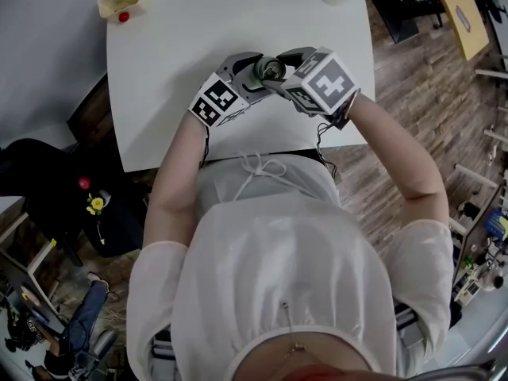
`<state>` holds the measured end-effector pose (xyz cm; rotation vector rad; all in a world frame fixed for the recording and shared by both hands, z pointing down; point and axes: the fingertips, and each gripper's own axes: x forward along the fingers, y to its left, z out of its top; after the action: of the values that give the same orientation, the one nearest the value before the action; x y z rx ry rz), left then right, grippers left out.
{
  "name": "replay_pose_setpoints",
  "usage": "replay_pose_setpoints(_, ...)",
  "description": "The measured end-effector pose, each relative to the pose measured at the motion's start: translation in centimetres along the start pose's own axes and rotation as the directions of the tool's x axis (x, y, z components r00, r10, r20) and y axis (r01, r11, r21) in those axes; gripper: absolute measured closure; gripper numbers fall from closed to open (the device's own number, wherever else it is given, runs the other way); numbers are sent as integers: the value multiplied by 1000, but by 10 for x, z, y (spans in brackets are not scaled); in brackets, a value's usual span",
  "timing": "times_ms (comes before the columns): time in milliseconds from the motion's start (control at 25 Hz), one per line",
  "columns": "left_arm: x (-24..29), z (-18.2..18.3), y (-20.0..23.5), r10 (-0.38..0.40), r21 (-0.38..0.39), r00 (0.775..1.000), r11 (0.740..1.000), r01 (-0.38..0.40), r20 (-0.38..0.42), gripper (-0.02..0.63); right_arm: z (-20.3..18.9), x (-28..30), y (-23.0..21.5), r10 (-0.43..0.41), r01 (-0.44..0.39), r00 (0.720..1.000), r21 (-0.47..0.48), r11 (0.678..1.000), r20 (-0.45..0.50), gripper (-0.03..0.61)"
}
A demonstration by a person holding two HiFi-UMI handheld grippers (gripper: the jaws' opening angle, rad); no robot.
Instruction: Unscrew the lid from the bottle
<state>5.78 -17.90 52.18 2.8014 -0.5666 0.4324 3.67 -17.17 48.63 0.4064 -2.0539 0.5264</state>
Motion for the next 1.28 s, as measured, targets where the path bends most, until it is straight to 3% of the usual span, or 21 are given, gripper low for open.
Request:
replay_pose_setpoints(160, 0, -1, 0, 0, -2, 1000, 1000, 0, 1, 253, 0, 0, 3, 35, -43, 998, -149, 988, -56, 317)
replay_pose_setpoints(280, 0, -1, 1, -3, -3, 1000, 1000, 3, 3, 253, -1, 0, 7, 67, -101, 991, -310, 945, -119, 318)
replay_pose_setpoints(480, 0, -2, 0, -10, -6, 1000, 1000, 10, -9, 253, -3, -1, 13, 87, -203, 966, -504, 839, -244, 318)
replay_pose_setpoints(720, 0, -2, 1, -13, -12, 1000, 1000, 13, -12, 253, -6, -1, 15, 94, -307, 939, -682, 664, -331, 318)
replay_pose_setpoints(840, 0, -3, 1, -18, -10, 1000, 1000, 18, -20, 253, -6, -1, 15, 101, -320, 937, -708, 630, -334, 318)
replay_pose_setpoints(920, 0, -3, 0, -21, -11, 999, 1000, 20, -27, 253, -6, -2, 16, 104, -306, 943, -702, 643, -316, 316)
replay_pose_setpoints(1000, 0, -4, -1, -22, -13, 999, 1000, 22, -31, 253, -4, -3, 15, 102, -271, 955, -677, 685, -279, 312)
replay_pose_setpoints(1120, 0, -3, -1, -24, -16, 999, 1000, 24, -30, 253, 3, -9, 11, 147, -237, 968, -548, 802, -204, 247)
replay_pose_setpoints(1200, 1, -2, -1, -27, -17, 999, 1000, 26, -32, 253, 8, -13, 9, 197, -233, 972, -391, 891, -132, 224)
replay_pose_setpoints(1280, 0, -2, -1, -28, -19, 999, 999, 28, -31, 253, 9, -16, 7, 200, -213, 977, -222, 952, -77, 237)
